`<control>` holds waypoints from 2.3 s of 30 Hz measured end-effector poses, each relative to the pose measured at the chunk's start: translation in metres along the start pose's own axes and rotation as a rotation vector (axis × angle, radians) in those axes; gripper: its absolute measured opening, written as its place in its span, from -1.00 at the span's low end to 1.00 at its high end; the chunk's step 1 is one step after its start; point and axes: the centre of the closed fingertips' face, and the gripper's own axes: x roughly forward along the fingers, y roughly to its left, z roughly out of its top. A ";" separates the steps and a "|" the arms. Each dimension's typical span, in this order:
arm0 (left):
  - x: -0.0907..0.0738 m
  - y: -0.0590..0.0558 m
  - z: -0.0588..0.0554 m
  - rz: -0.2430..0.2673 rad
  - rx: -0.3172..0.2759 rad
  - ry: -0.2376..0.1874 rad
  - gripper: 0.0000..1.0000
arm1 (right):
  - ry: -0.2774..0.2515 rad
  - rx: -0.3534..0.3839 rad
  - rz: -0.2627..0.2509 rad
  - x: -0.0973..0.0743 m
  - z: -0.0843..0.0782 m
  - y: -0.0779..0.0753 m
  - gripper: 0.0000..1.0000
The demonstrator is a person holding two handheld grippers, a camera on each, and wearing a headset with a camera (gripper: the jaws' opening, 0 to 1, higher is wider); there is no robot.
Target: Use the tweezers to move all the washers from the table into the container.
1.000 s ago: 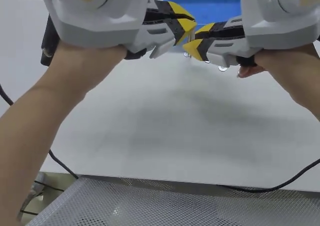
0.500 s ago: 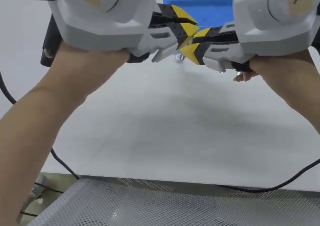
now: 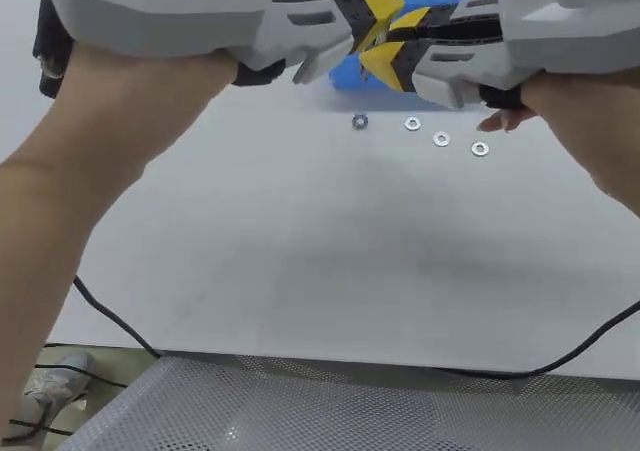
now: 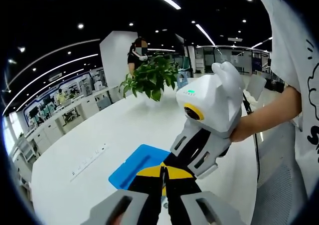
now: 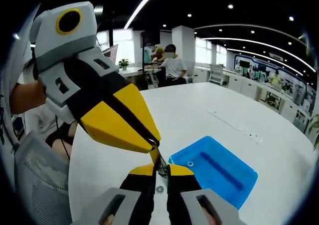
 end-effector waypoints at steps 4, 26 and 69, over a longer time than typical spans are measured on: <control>0.000 -0.002 -0.005 -0.004 -0.014 0.006 -1.00 | 0.014 0.017 0.026 0.001 -0.005 0.007 -0.91; 0.007 -0.004 -0.047 -0.013 -0.105 0.067 -1.00 | 0.083 0.081 0.082 0.023 -0.039 0.014 -0.86; 0.007 -0.009 -0.040 -0.053 -0.081 0.081 -1.00 | 0.073 -0.035 0.071 0.025 -0.031 0.018 -0.93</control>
